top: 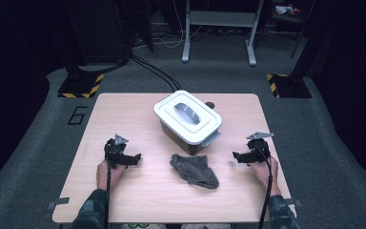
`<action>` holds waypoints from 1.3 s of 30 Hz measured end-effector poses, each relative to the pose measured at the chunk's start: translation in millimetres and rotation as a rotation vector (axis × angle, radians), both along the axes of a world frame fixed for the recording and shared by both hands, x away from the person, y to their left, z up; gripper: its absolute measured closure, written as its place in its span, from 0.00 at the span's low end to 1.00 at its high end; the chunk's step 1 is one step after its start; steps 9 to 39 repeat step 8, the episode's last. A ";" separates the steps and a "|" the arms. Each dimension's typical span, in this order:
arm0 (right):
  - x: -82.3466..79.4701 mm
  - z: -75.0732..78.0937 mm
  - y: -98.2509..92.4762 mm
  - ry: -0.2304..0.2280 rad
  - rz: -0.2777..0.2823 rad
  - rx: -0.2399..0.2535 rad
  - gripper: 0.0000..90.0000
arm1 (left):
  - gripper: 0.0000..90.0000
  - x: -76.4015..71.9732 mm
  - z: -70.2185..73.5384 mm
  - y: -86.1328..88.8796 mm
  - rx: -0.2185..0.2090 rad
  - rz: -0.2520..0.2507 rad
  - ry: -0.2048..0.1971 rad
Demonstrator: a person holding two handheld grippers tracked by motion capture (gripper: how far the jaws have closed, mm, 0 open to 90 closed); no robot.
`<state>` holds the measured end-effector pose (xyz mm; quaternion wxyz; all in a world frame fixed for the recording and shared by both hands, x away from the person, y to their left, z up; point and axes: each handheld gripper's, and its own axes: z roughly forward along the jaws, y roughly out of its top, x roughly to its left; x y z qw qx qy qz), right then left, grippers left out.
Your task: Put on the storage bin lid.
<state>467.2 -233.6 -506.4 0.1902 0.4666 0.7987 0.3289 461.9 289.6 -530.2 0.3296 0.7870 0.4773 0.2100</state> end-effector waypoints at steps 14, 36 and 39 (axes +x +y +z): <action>0.0 -17.6 8.2 0.037 0.024 -0.020 0.00 | 0.00 0.0 0.0 0.0 0.000 0.000 0.000; 0.0 -17.6 8.2 0.037 0.024 -0.020 0.00 | 0.00 0.0 0.0 0.0 0.000 0.000 0.000; 0.0 -17.6 8.2 0.037 0.024 -0.020 0.00 | 0.00 0.0 0.0 0.0 0.000 0.000 0.000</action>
